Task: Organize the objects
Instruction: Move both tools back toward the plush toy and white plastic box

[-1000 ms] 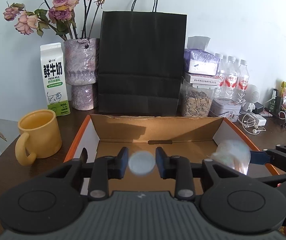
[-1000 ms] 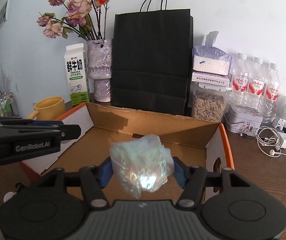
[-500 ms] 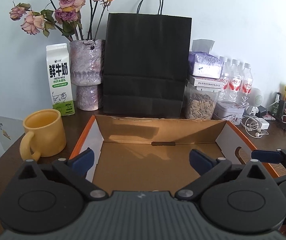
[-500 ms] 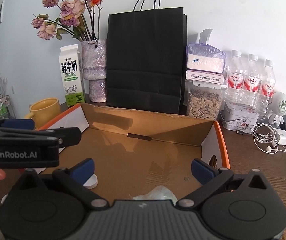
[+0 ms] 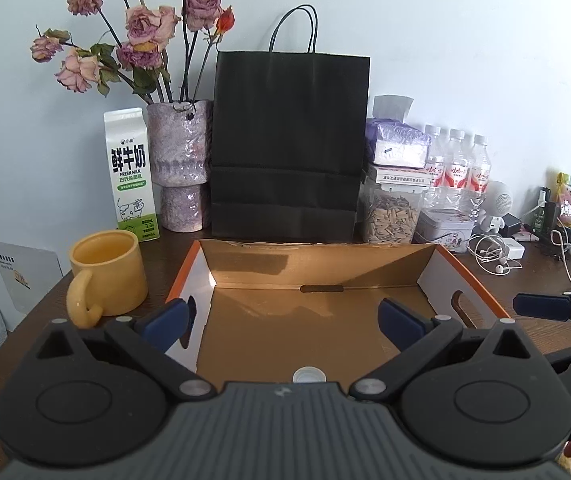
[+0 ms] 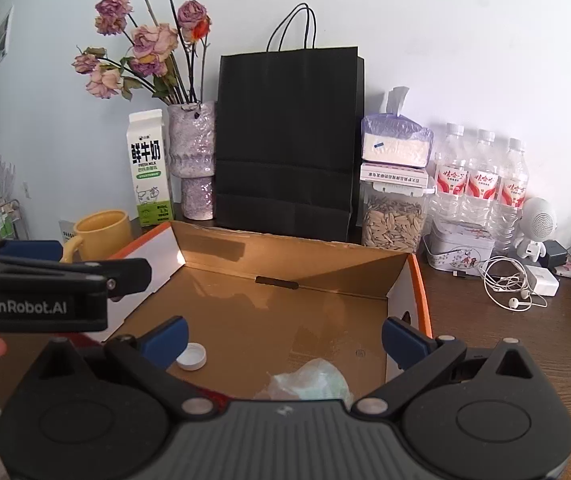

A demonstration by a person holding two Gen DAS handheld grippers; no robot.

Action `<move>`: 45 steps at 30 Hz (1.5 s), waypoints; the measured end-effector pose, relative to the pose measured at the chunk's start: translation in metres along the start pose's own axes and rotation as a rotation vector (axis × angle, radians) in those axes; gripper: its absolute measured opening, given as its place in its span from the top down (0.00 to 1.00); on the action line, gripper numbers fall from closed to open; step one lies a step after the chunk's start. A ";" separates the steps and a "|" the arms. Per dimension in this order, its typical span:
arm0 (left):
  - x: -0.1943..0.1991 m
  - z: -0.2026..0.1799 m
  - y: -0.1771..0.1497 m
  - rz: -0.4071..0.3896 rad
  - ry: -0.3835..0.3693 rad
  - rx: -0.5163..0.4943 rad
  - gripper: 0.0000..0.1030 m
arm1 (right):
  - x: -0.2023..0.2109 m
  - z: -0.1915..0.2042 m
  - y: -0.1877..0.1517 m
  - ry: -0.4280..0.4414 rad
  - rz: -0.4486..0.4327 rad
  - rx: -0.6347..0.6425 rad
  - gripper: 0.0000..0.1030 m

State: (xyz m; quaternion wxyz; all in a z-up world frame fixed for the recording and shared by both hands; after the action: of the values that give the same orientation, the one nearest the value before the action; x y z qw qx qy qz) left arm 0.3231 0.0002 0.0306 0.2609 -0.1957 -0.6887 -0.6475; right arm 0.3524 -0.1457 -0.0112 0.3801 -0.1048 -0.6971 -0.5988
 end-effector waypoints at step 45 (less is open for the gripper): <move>0.086 0.075 -0.150 0.205 0.020 -0.008 0.00 | 0.124 -0.007 -0.153 -0.036 0.026 -0.068 0.00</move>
State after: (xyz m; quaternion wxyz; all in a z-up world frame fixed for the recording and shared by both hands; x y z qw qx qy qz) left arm 0.1565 0.0559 -0.0372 0.3320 -0.2594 -0.6600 -0.6220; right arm 0.1779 -0.2300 -0.0459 0.3714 -0.1375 -0.6815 -0.6154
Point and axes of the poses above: each gripper's, at about its wrist camera, not at the fingertips, and x roughly against the way its jaws point, z to its left, y to its top, the point moved 6 cm from there along -x, roughly the way its jaws point, and after that the axes turned 13 degrees about z, right-handed, at the moved point
